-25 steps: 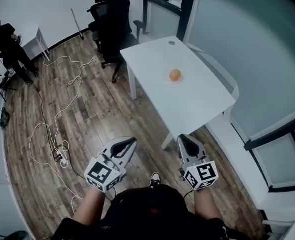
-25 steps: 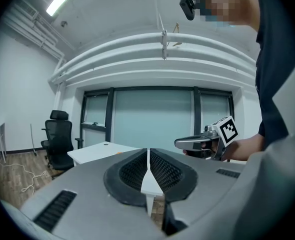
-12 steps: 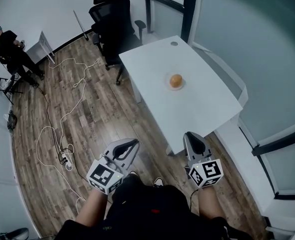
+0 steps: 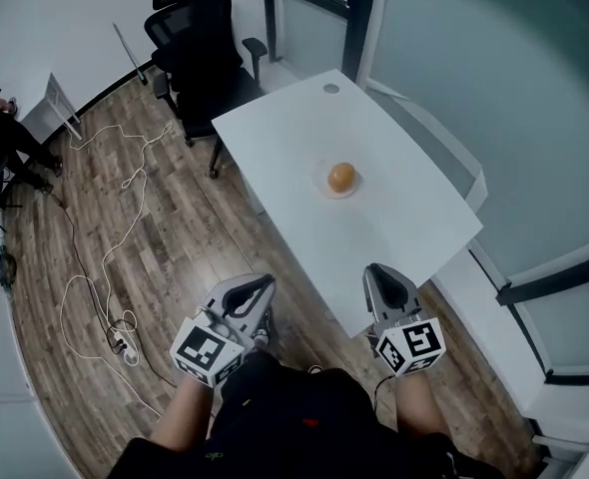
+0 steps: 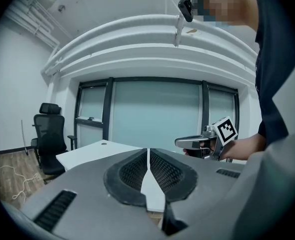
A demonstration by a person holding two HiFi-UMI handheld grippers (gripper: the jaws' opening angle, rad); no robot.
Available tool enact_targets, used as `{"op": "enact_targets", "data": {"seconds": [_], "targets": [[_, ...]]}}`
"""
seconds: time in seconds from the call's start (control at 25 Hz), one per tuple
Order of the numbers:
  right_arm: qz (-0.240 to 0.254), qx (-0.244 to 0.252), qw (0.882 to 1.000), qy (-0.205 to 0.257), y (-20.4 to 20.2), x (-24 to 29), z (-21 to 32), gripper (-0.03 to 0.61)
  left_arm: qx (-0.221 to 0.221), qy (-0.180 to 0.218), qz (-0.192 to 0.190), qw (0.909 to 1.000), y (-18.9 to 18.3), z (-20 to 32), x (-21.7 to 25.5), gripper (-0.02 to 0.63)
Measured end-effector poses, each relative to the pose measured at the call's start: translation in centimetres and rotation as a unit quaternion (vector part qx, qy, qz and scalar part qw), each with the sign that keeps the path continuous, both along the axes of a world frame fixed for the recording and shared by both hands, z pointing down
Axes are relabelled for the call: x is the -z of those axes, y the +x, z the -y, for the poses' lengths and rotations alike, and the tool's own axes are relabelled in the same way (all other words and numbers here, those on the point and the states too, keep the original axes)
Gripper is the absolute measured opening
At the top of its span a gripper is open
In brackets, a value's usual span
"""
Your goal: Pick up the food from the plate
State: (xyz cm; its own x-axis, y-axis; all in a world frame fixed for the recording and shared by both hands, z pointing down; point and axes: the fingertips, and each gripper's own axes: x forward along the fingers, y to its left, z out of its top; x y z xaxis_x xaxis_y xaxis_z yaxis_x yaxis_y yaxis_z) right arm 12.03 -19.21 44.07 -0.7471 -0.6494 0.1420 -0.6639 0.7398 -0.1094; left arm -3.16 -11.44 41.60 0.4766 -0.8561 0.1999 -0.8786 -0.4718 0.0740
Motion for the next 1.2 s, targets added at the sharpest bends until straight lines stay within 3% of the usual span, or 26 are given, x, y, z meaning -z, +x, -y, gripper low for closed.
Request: {"op": "enact_targets", "data": {"seconds": [0.36, 0.56, 0.88, 0.92, 1.0, 1.2], "targets": [[-0.020, -0.076, 0.997, -0.013, -8.0, -0.2, 9.5, 0.043, -0.076, -0.008, -0.011, 0.9970, -9.1, 12.8, -0.2, 0.034], [-0.020, -0.096, 0.995, 0.002, -13.0, 0.4, 13.7, 0.043, -0.109, -0.007, -0.016, 0.9939, -13.3, 18.8, -1.2, 0.034], [-0.061, -0.154, 0.986, -0.015, -13.1, -1.9, 19.9, 0.045, -0.131, -0.031, -0.029, 0.9905, -14.9, 23.4, -3.0, 0.034], [-0.063, -0.159, 0.985, -0.020, -12.7, -2.4, 20.9, 0.058, -0.130, -0.036, -0.031, 0.9903, -14.7, 23.7, -3.3, 0.034], [-0.067, -0.165, 0.983, -0.033, -12.0, -4.0, 23.1, 0.170, -0.126, -0.047, -0.041, 0.9900, -14.3, 24.2, -3.8, 0.034], [-0.087, -0.156, 0.981, -0.076, -11.1, -10.5, 27.6, 0.311, -0.097, -0.081, -0.062, 0.9900, -13.1, 24.1, -5.1, 0.034]]}}
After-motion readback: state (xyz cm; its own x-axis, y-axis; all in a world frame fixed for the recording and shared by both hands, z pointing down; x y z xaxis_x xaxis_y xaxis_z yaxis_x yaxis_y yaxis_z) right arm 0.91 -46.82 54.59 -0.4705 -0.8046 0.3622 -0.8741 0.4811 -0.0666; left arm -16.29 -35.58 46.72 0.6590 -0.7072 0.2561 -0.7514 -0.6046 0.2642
